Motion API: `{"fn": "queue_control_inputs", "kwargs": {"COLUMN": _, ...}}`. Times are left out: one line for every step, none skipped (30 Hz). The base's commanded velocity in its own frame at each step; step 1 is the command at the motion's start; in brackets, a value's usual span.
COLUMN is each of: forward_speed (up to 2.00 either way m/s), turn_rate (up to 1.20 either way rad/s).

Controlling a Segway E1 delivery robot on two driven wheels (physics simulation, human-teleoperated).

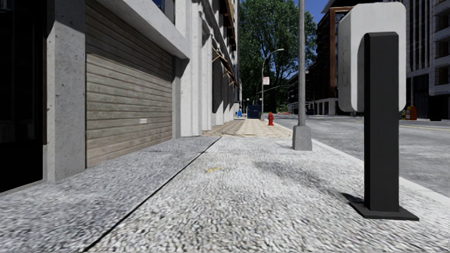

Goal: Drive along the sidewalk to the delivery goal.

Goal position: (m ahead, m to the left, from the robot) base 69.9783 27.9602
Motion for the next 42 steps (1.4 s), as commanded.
{"fn": "queue_control_inputs", "kwargs": {"forward_speed": 2.0, "turn_rate": 0.0}}
{"fn": "queue_control_inputs", "kwargs": {"forward_speed": 2.0, "turn_rate": 0.0}}
{"fn": "queue_control_inputs", "kwargs": {"forward_speed": 2.0, "turn_rate": 0.0}}
{"fn": "queue_control_inputs", "kwargs": {"forward_speed": 2.0, "turn_rate": 0.0}}
{"fn": "queue_control_inputs", "kwargs": {"forward_speed": 2.0, "turn_rate": 0.0}}
{"fn": "queue_control_inputs", "kwargs": {"forward_speed": 2.0, "turn_rate": 0.0}}
{"fn": "queue_control_inputs", "kwargs": {"forward_speed": 2.0, "turn_rate": 0.0}}
{"fn": "queue_control_inputs", "kwargs": {"forward_speed": 2.0, "turn_rate": 0.0}}
{"fn": "queue_control_inputs", "kwargs": {"forward_speed": 2.0, "turn_rate": 0.0}}
{"fn": "queue_control_inputs", "kwargs": {"forward_speed": 2.0, "turn_rate": 0.0}}
{"fn": "queue_control_inputs", "kwargs": {"forward_speed": 2.0, "turn_rate": 0.0}}
{"fn": "queue_control_inputs", "kwargs": {"forward_speed": 2.0, "turn_rate": 0.0}}
{"fn": "queue_control_inputs", "kwargs": {"forward_speed": 2.0, "turn_rate": 0.0}}
{"fn": "queue_control_inputs", "kwargs": {"forward_speed": 2.0, "turn_rate": 0.0}}
{"fn": "queue_control_inputs", "kwargs": {"forward_speed": 2.0, "turn_rate": 0.0}}
{"fn": "queue_control_inputs", "kwargs": {"forward_speed": 2.0, "turn_rate": 0.0}}
{"fn": "queue_control_inputs", "kwargs": {"forward_speed": 2.0, "turn_rate": 0.0}}
{"fn": "queue_control_inputs", "kwargs": {"forward_speed": 2.0, "turn_rate": 0.0}}
{"fn": "queue_control_inputs", "kwargs": {"forward_speed": 2.0, "turn_rate": 0.0}}
{"fn": "queue_control_inputs", "kwargs": {"forward_speed": 2.0, "turn_rate": 0.0}}
{"fn": "queue_control_inputs", "kwargs": {"forward_speed": 2.0, "turn_rate": 0.0}}
{"fn": "queue_control_inputs", "kwargs": {"forward_speed": 2.0, "turn_rate": 0.0}}
{"fn": "queue_control_inputs", "kwargs": {"forward_speed": 2.0, "turn_rate": 0.0}}
{"fn": "queue_control_inputs", "kwargs": {"forward_speed": 2.0, "turn_rate": 0.0}}
{"fn": "queue_control_inputs", "kwargs": {"forward_speed": 2.0, "turn_rate": 0.0}}
{"fn": "queue_control_inputs", "kwargs": {"forward_speed": 2.0, "turn_rate": 0.0}}
{"fn": "queue_control_inputs", "kwargs": {"forward_speed": 2.0, "turn_rate": 0.0}}
{"fn": "queue_control_inputs", "kwargs": {"forward_speed": 2.0, "turn_rate": 0.0}}
{"fn": "queue_control_inputs", "kwargs": {"forward_speed": 2.0, "turn_rate": 0.0}}
{"fn": "queue_control_inputs", "kwargs": {"forward_speed": 2.0, "turn_rate": 0.0}}
{"fn": "queue_control_inputs", "kwargs": {"forward_speed": 2.0, "turn_rate": 0.0}}
{"fn": "queue_control_inputs", "kwargs": {"forward_speed": 2.0, "turn_rate": 0.0}}
{"fn": "queue_control_inputs", "kwargs": {"forward_speed": 2.0, "turn_rate": 0.0}}
{"fn": "queue_control_inputs", "kwargs": {"forward_speed": 2.0, "turn_rate": 0.0}}
{"fn": "queue_control_inputs", "kwargs": {"forward_speed": 2.0, "turn_rate": 0.0}}
{"fn": "queue_control_inputs", "kwargs": {"forward_speed": 2.0, "turn_rate": 0.0}}
{"fn": "queue_control_inputs", "kwargs": {"forward_speed": 2.0, "turn_rate": 0.0}}
{"fn": "queue_control_inputs", "kwargs": {"forward_speed": 2.0, "turn_rate": 0.0}}
{"fn": "queue_control_inputs", "kwargs": {"forward_speed": 2.0, "turn_rate": 0.0}}
{"fn": "queue_control_inputs", "kwargs": {"forward_speed": 2.0, "turn_rate": 0.0}}
{"fn": "queue_control_inputs", "kwargs": {"forward_speed": 2.0, "turn_rate": 0.0}}
{"fn": "queue_control_inputs", "kwargs": {"forward_speed": 2.0, "turn_rate": 0.0}}
